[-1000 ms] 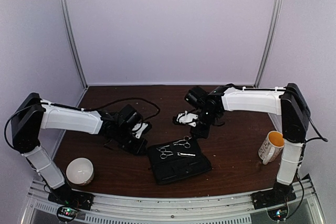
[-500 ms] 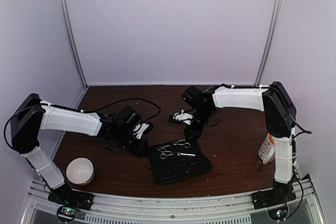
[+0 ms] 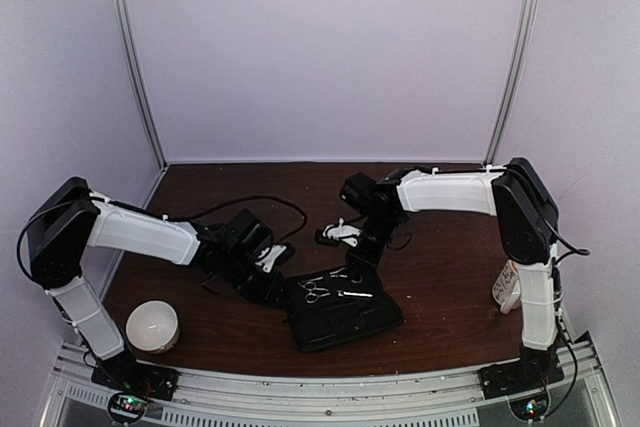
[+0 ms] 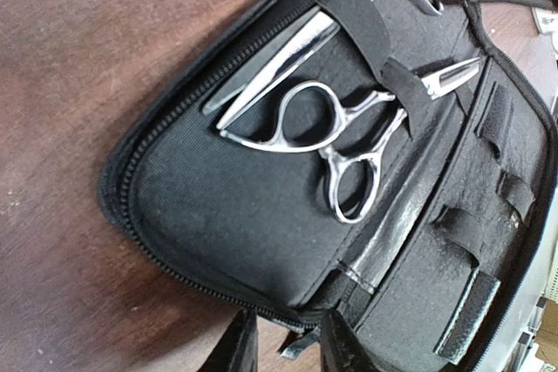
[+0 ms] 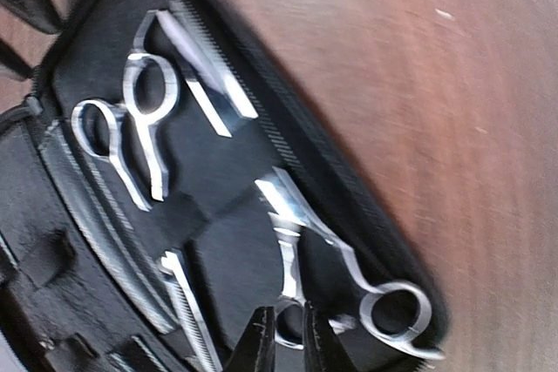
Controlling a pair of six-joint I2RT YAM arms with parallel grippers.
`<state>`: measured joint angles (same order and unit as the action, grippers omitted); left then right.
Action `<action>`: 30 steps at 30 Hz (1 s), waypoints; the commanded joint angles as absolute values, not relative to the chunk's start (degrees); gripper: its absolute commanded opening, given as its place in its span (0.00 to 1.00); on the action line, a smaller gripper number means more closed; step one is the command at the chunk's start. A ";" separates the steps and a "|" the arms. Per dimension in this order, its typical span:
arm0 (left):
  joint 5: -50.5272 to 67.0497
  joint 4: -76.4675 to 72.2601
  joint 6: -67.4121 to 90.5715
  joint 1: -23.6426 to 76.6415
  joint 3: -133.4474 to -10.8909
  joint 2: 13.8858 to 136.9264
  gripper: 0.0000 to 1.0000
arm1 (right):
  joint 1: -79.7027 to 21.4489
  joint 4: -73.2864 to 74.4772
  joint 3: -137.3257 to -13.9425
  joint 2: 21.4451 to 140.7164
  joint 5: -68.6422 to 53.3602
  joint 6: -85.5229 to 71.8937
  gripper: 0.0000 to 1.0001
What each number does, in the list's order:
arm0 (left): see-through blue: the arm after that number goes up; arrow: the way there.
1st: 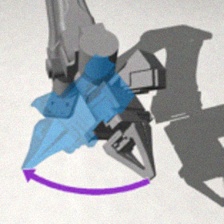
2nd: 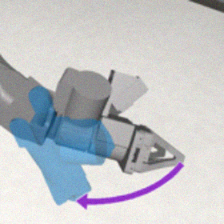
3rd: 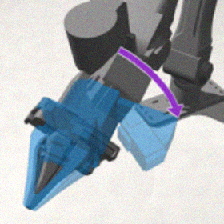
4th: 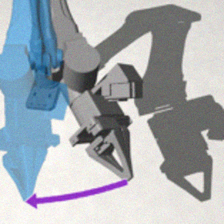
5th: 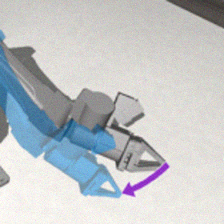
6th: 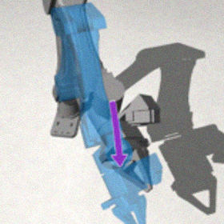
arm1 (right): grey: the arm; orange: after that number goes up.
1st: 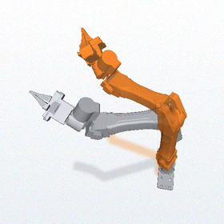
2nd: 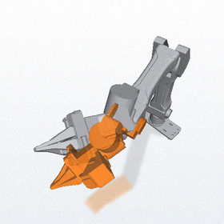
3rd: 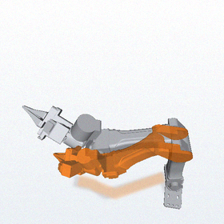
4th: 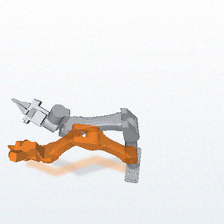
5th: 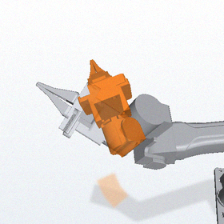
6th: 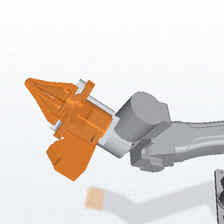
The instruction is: Sort the hair-cutting tools
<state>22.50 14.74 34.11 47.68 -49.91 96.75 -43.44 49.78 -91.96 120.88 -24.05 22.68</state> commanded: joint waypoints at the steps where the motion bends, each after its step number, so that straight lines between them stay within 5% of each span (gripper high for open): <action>1: 23.97 11.87 34.88 47.90 -50.02 98.17 0.28 | -45.72 51.24 -91.26 121.59 -26.09 22.68 0.12; 26: 22.44 11.34 34.55 47.90 -50.22 99.87 0.28 | -44.58 46.46 -87.65 115.69 -13.44 29.66 0.12; 30: 22.41 11.37 34.51 47.90 -50.86 100.44 0.30 | -44.92 46.60 -86.54 116.46 -13.73 31.84 0.18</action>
<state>23.00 13.78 34.48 47.68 -49.95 98.41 -44.38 47.64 -87.74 117.01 -15.73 29.54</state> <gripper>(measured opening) 0.288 0.152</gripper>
